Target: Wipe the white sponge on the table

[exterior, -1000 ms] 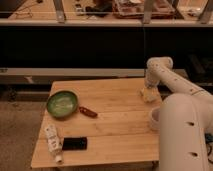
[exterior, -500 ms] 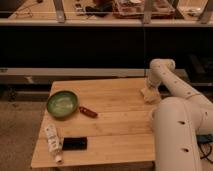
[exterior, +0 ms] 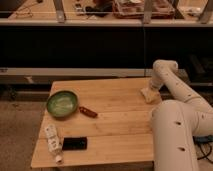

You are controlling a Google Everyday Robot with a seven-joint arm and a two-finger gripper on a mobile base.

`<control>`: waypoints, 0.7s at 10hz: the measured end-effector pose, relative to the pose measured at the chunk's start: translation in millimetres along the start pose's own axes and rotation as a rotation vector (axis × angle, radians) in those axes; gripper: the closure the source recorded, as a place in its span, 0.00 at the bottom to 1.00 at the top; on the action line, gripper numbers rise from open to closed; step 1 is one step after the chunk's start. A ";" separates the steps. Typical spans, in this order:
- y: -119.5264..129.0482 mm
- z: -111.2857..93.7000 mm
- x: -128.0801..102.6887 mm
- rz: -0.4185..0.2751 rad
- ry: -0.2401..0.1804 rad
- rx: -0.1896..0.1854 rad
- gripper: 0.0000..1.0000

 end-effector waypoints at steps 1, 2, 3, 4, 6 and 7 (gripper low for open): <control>1.5 2.5 3.1 0.007 0.001 -0.009 0.20; 3.2 5.6 5.3 0.013 0.001 -0.019 0.20; 4.2 8.5 7.2 0.021 -0.001 -0.026 0.20; 4.8 10.6 8.9 0.031 -0.006 -0.033 0.20; 4.8 11.1 10.4 0.049 -0.022 -0.042 0.25; 4.6 10.7 9.9 0.054 -0.033 -0.045 0.36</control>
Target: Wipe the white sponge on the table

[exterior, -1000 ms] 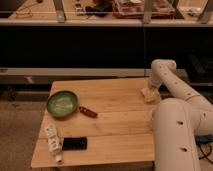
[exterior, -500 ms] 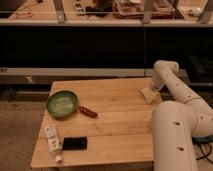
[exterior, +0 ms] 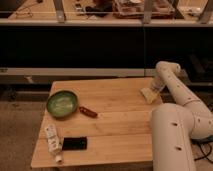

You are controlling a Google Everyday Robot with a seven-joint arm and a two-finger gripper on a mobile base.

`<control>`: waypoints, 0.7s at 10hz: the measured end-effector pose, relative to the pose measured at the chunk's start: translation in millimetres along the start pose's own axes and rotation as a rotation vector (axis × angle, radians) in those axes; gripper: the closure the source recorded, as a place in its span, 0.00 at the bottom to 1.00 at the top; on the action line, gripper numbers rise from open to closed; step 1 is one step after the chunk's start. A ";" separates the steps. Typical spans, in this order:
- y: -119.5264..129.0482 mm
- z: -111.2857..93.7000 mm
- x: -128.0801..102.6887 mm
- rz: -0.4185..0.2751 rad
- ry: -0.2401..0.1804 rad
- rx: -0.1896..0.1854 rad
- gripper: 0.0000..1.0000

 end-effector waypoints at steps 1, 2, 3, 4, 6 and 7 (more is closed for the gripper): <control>0.5 0.2 -0.3 -0.001 -0.006 -0.004 0.44; 0.5 0.5 -1.6 -0.005 -0.013 -0.006 0.48; 1.4 1.8 -3.0 -0.012 -0.022 -0.011 0.50; 2.2 2.4 -4.9 -0.019 -0.027 -0.015 0.50; 3.8 3.0 -14.0 -0.048 -0.037 -0.020 0.50; 3.5 1.2 -24.3 -0.081 -0.045 -0.016 0.50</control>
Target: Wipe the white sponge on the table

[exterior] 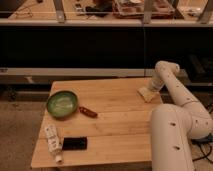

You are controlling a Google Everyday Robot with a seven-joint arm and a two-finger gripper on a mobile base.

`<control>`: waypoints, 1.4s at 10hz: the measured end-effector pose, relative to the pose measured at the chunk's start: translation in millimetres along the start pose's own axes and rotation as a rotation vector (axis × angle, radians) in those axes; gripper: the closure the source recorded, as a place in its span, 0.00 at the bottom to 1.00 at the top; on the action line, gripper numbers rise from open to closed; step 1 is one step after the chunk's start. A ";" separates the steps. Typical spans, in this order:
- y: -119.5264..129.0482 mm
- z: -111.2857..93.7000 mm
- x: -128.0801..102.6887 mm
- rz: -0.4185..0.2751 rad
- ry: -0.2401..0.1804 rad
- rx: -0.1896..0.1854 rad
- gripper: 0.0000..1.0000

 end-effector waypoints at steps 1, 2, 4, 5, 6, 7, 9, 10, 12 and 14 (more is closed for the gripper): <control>-1.7 -0.4 -7.1 -0.023 -0.003 0.007 0.50; -3.3 -0.1 -16.6 -0.061 -0.002 0.015 0.50; -2.3 3.0 -36.7 -0.137 0.005 0.022 0.50; 1.3 5.1 -48.0 -0.175 0.004 0.020 0.50; 10.6 8.1 -68.2 -0.236 -0.007 0.013 0.50; 18.5 7.6 -81.2 -0.277 -0.020 0.008 0.50; 36.2 0.8 -97.6 -0.353 -0.043 0.001 0.50; 53.0 -4.9 -102.1 -0.418 -0.052 -0.007 0.50; 73.3 -11.5 -97.1 -0.495 -0.054 -0.011 0.50; 89.7 -13.7 -83.7 -0.547 -0.044 -0.011 0.50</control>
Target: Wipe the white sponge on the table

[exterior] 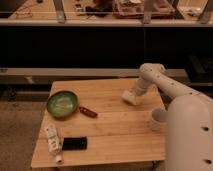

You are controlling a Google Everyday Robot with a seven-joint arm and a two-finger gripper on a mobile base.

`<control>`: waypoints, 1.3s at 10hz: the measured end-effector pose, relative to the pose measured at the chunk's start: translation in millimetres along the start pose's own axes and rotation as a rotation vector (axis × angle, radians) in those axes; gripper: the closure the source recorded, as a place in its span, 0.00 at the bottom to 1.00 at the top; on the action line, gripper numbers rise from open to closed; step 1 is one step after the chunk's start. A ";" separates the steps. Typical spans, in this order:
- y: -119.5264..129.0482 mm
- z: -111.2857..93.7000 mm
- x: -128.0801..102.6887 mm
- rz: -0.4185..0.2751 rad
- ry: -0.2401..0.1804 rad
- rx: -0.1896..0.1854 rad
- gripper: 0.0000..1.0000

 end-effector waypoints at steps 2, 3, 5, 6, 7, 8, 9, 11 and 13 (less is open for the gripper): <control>15.0 -1.6 12.0 -0.011 0.015 0.001 0.50; 22.4 -2.0 20.0 -0.010 0.024 0.001 0.50; 30.5 -1.0 38.5 0.013 0.049 -0.001 0.50; 31.6 -0.1 54.1 0.045 0.071 -0.001 0.50; 31.3 1.2 63.7 0.069 0.083 -0.002 0.50; 29.5 1.7 75.6 0.101 0.096 -0.001 0.50; 26.3 1.7 85.7 0.133 0.101 0.002 0.50; 14.0 2.8 98.0 0.185 0.100 0.014 0.50; -8.2 4.0 97.3 0.212 0.089 0.034 0.50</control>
